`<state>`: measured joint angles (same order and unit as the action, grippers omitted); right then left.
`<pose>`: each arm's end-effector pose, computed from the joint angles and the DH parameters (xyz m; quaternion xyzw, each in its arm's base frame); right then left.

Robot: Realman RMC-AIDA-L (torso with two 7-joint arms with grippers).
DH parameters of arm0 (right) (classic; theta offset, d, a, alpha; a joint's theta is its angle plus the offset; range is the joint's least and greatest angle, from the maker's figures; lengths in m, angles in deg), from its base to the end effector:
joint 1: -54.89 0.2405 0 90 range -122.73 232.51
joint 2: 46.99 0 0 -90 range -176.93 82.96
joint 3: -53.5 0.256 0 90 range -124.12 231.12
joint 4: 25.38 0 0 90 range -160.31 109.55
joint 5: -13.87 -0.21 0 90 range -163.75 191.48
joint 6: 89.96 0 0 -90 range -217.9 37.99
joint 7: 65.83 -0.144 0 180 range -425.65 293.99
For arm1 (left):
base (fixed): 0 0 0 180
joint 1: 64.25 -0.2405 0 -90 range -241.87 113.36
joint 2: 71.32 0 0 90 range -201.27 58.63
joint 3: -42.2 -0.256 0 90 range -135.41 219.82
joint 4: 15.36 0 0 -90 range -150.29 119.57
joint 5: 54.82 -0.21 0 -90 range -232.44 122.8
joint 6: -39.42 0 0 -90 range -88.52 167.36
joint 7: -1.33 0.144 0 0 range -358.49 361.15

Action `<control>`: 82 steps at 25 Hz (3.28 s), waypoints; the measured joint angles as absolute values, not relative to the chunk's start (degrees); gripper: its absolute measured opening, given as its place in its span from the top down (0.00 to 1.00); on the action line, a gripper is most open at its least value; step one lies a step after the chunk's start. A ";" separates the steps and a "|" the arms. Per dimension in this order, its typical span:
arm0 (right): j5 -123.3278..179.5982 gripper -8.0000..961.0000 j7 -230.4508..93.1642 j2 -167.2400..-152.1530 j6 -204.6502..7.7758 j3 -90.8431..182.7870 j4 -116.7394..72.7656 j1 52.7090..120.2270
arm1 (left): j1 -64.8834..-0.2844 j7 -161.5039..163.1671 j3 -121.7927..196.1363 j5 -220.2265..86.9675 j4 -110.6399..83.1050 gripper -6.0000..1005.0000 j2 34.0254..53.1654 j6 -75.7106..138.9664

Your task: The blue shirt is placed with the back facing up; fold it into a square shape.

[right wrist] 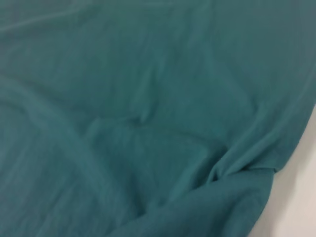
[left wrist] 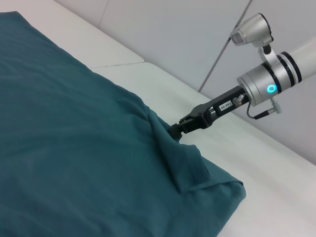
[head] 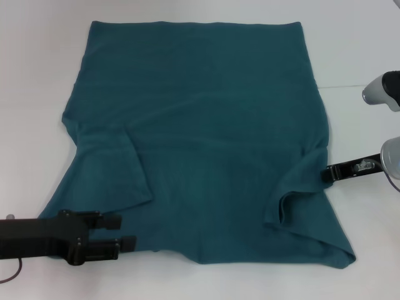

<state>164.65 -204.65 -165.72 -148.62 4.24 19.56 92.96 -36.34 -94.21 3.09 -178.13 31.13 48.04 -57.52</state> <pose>0.2993 0.4048 0.0159 -0.7991 0.5107 -0.0268 0.3161 -0.2706 0.3094 0.0143 -0.9300 -0.3101 -0.1863 0.0645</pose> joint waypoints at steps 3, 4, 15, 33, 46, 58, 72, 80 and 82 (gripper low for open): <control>164.46 0.87 -205.02 -165.63 -149.53 4.43 20.88 92.74 | -36.40 -94.26 3.09 -178.13 31.13 0.30 48.04 -57.53; 164.10 0.92 -205.18 -165.57 -150.12 4.49 21.73 92.50 | -36.42 -94.27 3.09 -178.13 31.14 0.30 48.04 -57.53; 159.61 0.95 -205.60 -164.86 -154.05 6.04 25.23 92.81 | -36.48 -94.30 3.09 -178.13 31.13 0.30 48.04 -57.52; 152.78 0.90 -206.33 -165.15 -148.14 7.76 20.47 95.22 | -36.75 -94.00 3.09 -178.13 30.62 0.30 48.12 -57.52; 145.86 0.59 -201.56 -165.64 -143.97 7.32 16.18 96.62 | -37.05 -93.88 3.09 -178.13 30.42 0.30 48.15 -57.52; 145.75 0.30 -197.66 -164.23 -154.41 7.88 24.37 93.08 | -37.88 -94.44 7.06 -177.98 30.46 0.30 48.07 -57.59; 145.77 0.27 -189.89 -164.86 -172.11 7.88 37.06 88.38 | -38.84 -120.30 14.85 -187.76 40.59 0.30 45.78 -53.84; 145.93 0.27 -190.52 -164.48 -172.58 7.58 37.13 89.43 | -37.21 -127.91 11.12 -194.87 41.61 0.30 45.74 -53.56; 146.01 0.27 -190.54 -164.48 -172.63 7.56 37.16 89.62 | -37.03 -128.54 10.36 -196.20 41.98 0.30 46.06 -52.24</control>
<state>146.01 -190.54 -164.48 -172.63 7.56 37.16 89.62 -37.03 -128.54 10.36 -196.20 41.98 46.06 -52.24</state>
